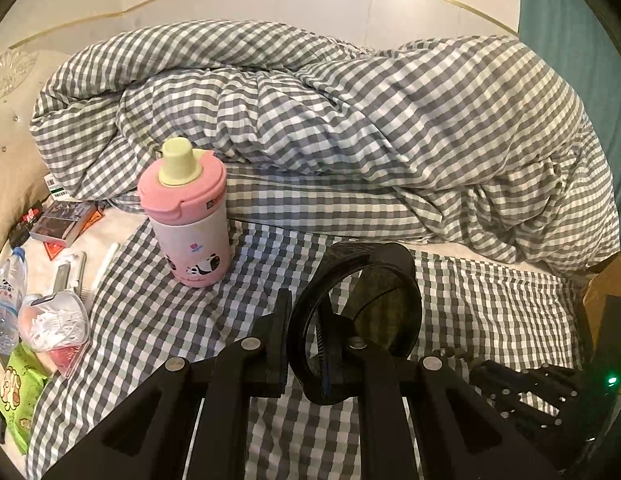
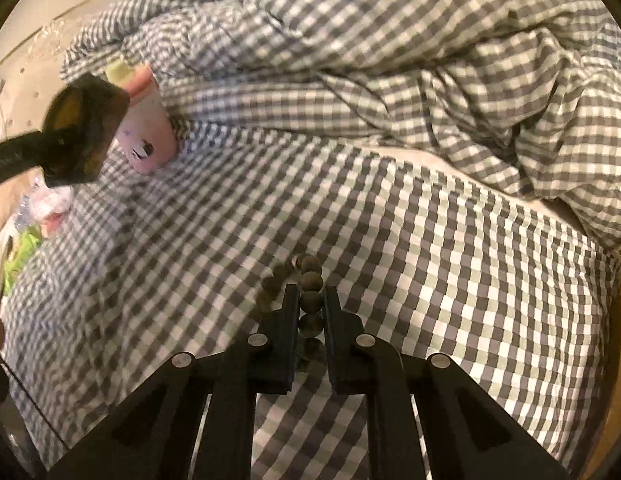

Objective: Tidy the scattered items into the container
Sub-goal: 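Carry the hair tie with the left gripper while the right carries the bracelet over the box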

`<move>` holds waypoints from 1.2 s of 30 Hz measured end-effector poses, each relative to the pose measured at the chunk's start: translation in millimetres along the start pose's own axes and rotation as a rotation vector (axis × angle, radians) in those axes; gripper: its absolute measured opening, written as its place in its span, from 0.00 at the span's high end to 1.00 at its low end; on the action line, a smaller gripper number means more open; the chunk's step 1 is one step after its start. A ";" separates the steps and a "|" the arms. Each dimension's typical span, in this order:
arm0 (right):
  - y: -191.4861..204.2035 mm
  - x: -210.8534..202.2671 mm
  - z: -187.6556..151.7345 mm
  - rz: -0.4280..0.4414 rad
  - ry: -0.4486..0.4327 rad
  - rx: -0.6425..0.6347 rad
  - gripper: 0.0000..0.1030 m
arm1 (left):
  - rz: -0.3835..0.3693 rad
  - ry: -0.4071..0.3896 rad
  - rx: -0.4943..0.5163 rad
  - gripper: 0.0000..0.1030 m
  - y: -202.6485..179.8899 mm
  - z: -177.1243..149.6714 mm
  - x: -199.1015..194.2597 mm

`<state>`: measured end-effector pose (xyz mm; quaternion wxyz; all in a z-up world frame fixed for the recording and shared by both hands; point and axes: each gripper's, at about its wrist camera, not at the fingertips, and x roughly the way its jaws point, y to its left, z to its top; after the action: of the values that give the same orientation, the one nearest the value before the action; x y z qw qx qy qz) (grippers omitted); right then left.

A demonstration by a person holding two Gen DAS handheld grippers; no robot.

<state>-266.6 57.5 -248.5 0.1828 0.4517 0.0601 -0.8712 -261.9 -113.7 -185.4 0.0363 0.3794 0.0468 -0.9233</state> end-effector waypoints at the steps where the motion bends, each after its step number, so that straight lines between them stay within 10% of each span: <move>1: 1.4 -4.1 1.4 0.001 -0.008 -0.002 0.89 | 0.001 -0.003 -0.002 0.89 1.0 0.7 -1.8; 36: 6.2 -235.7 -30.4 -0.048 -0.327 0.004 0.89 | -0.032 -0.201 0.037 0.89 -25.7 -24.7 -191.4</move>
<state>-117.3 122.2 -75.3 0.1684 0.3028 0.0387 -0.9372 -111.6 -79.3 -66.6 0.0191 0.2846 0.0318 -0.9579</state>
